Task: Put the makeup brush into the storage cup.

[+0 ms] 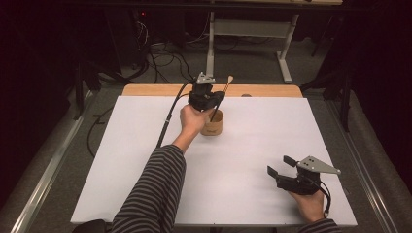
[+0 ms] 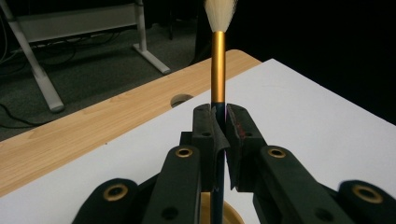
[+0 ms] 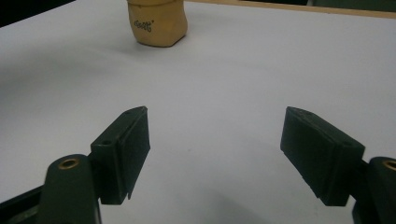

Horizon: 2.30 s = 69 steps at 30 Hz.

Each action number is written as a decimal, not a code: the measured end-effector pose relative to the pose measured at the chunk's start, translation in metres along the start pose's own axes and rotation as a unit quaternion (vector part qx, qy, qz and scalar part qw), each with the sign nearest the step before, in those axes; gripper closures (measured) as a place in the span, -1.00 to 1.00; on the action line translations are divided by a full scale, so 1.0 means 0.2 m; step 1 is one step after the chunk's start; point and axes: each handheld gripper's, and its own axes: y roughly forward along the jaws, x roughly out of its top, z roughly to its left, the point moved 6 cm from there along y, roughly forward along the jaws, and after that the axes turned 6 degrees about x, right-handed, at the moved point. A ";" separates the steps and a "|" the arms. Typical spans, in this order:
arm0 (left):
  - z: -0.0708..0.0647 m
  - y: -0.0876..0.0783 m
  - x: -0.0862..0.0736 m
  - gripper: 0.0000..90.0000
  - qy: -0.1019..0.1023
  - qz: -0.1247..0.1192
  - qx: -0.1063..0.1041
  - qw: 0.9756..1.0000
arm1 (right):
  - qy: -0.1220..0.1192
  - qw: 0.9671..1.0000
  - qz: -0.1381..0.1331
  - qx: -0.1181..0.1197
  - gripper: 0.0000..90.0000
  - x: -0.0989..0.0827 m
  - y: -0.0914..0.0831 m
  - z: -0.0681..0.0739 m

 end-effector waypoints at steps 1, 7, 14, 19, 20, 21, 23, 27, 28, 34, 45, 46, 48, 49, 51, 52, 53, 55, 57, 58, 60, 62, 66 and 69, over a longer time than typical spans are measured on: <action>0.00 0.00 0.00 0.85 0.000 0.000 0.000 1.000 | 0.001 1.000 0.000 0.000 -0.43 0.00 0.00 0.00; 0.00 0.01 0.00 0.85 0.002 -0.004 0.000 1.000 | 0.005 1.000 0.002 0.000 -0.43 0.00 0.00 0.01; 0.00 0.02 -0.02 0.85 0.007 0.003 0.000 1.000 | 0.005 1.000 0.002 0.000 -0.43 0.00 0.00 0.01; 0.01 0.02 -0.03 0.85 0.012 0.012 0.003 1.000 | 0.006 1.000 0.002 0.001 -0.43 0.00 0.00 0.01; 0.01 0.02 -0.03 0.85 0.009 0.010 0.003 1.000 | 0.006 1.000 0.002 0.002 -0.43 0.00 0.00 0.01; 0.01 0.02 -0.04 0.85 0.014 0.015 0.003 1.000 | 0.006 1.000 0.003 0.002 -0.43 0.00 0.00 0.01; 0.01 0.02 -0.04 0.85 0.016 0.017 0.002 1.000 | 0.005 1.000 0.003 0.002 -0.43 0.00 0.00 0.01; 0.00 0.03 -0.05 0.85 0.013 0.019 0.002 1.000 | 0.003 1.000 0.004 0.003 -0.43 0.00 0.00 0.01; 0.00 0.03 -0.06 0.85 0.016 0.022 0.001 1.000 | 0.003 1.000 0.004 0.003 -0.43 0.00 0.00 0.01; 0.01 0.03 -0.08 0.85 0.013 0.028 0.001 1.000 | 0.001 1.000 0.005 0.003 -0.43 0.00 0.00 0.01; 0.02 0.02 -0.09 0.84 0.014 0.038 0.002 0.999 | 0.001 1.000 0.005 0.003 -0.43 0.00 0.01 0.01; 0.02 0.02 -0.09 0.84 0.015 0.038 0.002 0.999 | 0.001 1.000 0.005 0.003 -0.43 0.00 0.01 0.01; 0.02 0.02 -0.09 0.85 0.016 0.037 0.001 0.999 | 0.001 1.000 0.006 0.004 -0.43 0.00 0.01 0.01; 0.02 0.02 -0.09 0.84 0.015 0.037 0.001 0.999 | 0.000 1.000 0.005 0.004 -0.43 0.00 0.01 0.01; 0.02 0.02 -0.09 0.84 0.015 0.037 0.001 0.999 | 0.000 1.000 0.005 0.004 -0.43 0.00 0.01 0.02; 0.02 0.02 -0.09 0.84 0.015 0.037 0.001 0.999 | 0.000 1.000 0.006 0.005 -0.43 0.00 0.01 0.02; 0.02 0.02 -0.09 0.84 0.016 0.037 0.001 0.999 | 0.000 1.000 0.005 0.005 -0.43 0.00 0.01 0.02; 0.02 0.02 -0.09 0.84 0.016 0.037 0.000 0.999 | 0.000 1.000 0.006 0.005 -0.43 0.00 0.01 0.02; 0.02 0.02 -0.09 0.84 0.017 0.037 0.000 0.999 | 0.001 1.000 0.006 0.006 -0.43 0.00 0.01 0.02; 0.02 0.02 -0.09 0.84 0.016 0.036 -0.001 0.999 | 0.000 1.000 0.005 0.005 -0.43 0.00 0.01 0.02; 0.02 0.01 -0.09 0.84 0.016 0.036 -0.001 0.999 | -0.001 1.000 0.006 0.006 -0.43 0.00 0.01 0.02; 0.02 0.01 -0.09 0.84 0.016 0.037 -0.002 0.999 | -0.001 1.000 0.006 0.006 -0.43 0.00 0.01 0.02; 0.02 0.01 -0.09 0.83 0.016 0.036 -0.001 0.999 | 0.000 1.000 0.006 0.006 -0.43 0.00 0.01 0.02; 0.03 0.00 -0.10 0.83 0.015 0.037 -0.001 0.999 | -0.003 1.000 0.007 0.007 -0.43 0.00 0.01 0.02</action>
